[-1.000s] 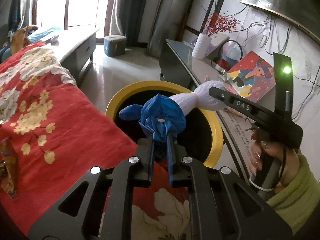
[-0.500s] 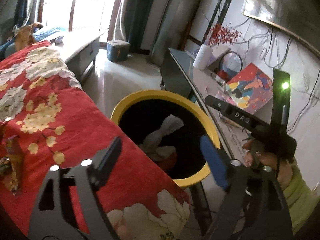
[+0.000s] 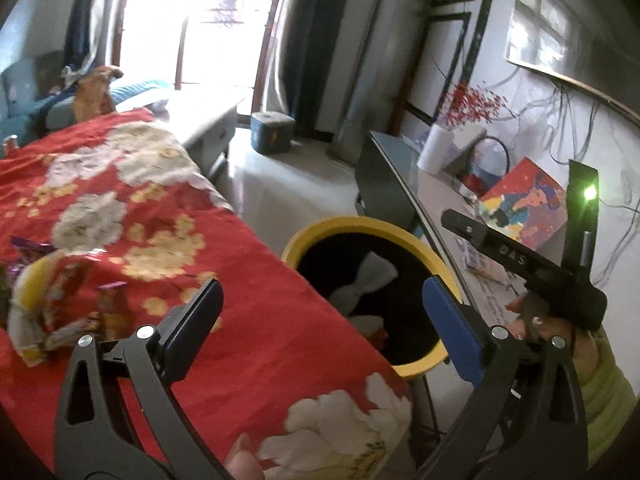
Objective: Collect trash
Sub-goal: 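Move both open tools back over the snack wrappers on the bedspread, then grasp a green wrapper with the left tool while the right tool grasps a purple snack packet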
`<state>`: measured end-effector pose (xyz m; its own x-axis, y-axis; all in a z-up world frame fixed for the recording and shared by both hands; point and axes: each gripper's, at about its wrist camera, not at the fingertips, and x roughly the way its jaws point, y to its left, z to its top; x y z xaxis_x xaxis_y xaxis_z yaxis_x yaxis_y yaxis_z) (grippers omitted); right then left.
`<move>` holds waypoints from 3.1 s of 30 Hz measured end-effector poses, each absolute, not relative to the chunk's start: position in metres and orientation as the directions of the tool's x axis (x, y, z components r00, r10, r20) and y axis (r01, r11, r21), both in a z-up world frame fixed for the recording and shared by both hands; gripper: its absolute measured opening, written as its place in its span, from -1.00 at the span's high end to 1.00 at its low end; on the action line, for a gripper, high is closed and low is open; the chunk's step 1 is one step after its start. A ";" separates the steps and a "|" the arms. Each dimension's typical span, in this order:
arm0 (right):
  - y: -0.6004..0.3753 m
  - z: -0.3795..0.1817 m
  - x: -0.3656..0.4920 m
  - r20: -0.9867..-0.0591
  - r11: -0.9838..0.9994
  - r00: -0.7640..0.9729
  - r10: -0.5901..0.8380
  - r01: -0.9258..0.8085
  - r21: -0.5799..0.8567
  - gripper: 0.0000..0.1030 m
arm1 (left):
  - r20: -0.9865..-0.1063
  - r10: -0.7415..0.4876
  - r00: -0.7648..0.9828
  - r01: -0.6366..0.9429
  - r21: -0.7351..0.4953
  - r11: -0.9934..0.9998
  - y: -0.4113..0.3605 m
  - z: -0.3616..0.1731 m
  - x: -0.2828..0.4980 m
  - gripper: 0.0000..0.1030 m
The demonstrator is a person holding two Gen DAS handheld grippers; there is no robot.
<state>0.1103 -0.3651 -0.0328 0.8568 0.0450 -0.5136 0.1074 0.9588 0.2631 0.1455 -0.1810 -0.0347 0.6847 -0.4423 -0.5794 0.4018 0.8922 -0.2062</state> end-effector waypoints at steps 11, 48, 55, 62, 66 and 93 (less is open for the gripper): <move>-0.319 -0.015 0.106 -0.494 0.971 0.861 0.120 0.002 0.240 -0.21 | -0.524 -0.381 0.762 0.331 -0.191 0.924 -0.142 -0.017 0.133 -0.78; -0.199 -0.005 0.096 -0.512 0.950 0.800 0.314 -0.261 0.173 -0.33 | -0.458 -0.210 0.864 0.099 -0.254 0.962 -0.024 -0.005 0.111 -0.78; -0.171 -0.009 0.098 -0.532 0.934 0.769 0.354 -0.316 0.165 -0.34 | -0.459 -0.174 0.872 0.048 -0.274 0.961 -0.001 -0.008 0.108 -0.78; -0.142 -0.015 0.106 -0.556 0.917 0.735 0.388 -0.367 0.154 -0.34 | -0.462 -0.144 0.875 -0.007 -0.309 0.951 0.028 -0.013 0.108 -0.78; -0.128 -0.023 0.115 -0.582 0.909 0.706 0.403 -0.384 0.163 -0.34 | -0.476 -0.127 0.871 -0.035 -0.317 0.948 0.041 -0.020 0.111 -0.78; -0.091 -0.082 0.147 -0.708 0.886 0.560 0.430 -0.413 0.212 0.62 | -0.594 -0.180 0.784 -0.077 -0.381 0.922 0.059 -0.072 0.155 0.42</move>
<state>0.1474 -0.0913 -0.0825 0.5603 0.4303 -0.7077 -0.4126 0.8859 0.2120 0.1554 0.0594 -0.0718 0.7839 -0.1797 -0.5944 -0.0774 0.9215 -0.3806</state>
